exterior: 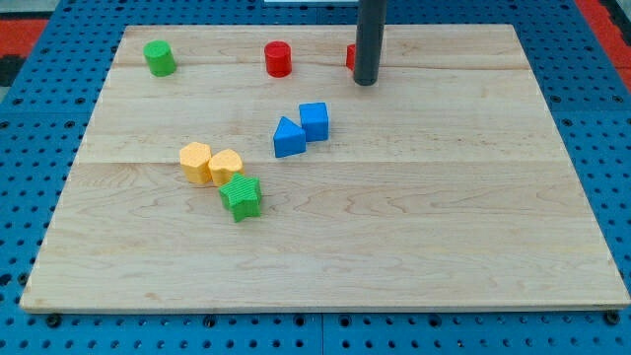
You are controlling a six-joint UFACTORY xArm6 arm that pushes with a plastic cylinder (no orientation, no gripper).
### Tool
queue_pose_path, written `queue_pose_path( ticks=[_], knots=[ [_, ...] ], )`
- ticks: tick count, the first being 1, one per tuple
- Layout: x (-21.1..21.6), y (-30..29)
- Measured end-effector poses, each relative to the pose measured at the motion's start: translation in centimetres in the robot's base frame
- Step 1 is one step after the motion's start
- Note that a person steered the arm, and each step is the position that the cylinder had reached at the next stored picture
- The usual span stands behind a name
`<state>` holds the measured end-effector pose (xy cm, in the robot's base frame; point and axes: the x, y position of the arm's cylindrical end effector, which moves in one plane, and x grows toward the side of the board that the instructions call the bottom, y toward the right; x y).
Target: Place the yellow heart vertically below the blue cube
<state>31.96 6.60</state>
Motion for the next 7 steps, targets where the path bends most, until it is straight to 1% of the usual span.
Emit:
queue_pose_path(
  ticks=[1, 2, 3, 4, 5, 6, 7],
  knots=[
    [8.1, 0.5],
    [10.8, -3.1],
    [9.1, -6.7],
    [5.9, -9.0],
    [7.0, -9.3],
    [11.4, -7.7],
    [12.1, -8.9]
  ],
)
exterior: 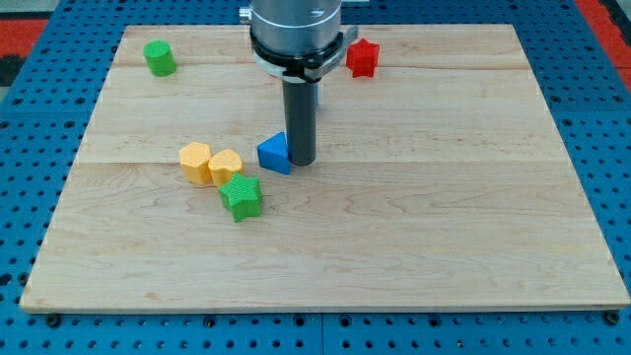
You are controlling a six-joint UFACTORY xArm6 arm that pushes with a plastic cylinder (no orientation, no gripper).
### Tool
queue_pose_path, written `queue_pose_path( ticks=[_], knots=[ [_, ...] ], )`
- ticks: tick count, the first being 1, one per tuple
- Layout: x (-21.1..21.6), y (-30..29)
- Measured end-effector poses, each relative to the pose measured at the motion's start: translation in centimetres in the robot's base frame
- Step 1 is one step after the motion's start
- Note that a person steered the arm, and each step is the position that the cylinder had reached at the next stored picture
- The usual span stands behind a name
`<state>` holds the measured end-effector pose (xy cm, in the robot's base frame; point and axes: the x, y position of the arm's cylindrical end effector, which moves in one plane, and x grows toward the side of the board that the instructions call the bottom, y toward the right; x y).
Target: Place the yellow heart vertically below the blue cube
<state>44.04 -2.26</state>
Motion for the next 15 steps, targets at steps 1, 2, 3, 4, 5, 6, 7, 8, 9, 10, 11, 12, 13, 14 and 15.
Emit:
queue_pose_path(
  ticks=[1, 2, 3, 4, 5, 6, 7, 8, 9, 10, 11, 12, 13, 14, 15],
  knots=[
    [0.7, 1.0],
    [0.8, -2.0],
    [-0.2, -5.7],
    [-1.3, -6.1],
    [-1.2, -6.6],
    [2.5, -5.3],
    [6.1, -5.6],
    [6.2, -7.5],
    [4.5, -5.7],
    [3.2, -3.3],
    [5.9, -3.8],
    [7.1, -5.3],
    [6.1, -9.0],
    [4.5, -9.9],
    [3.3, -10.5]
  ],
)
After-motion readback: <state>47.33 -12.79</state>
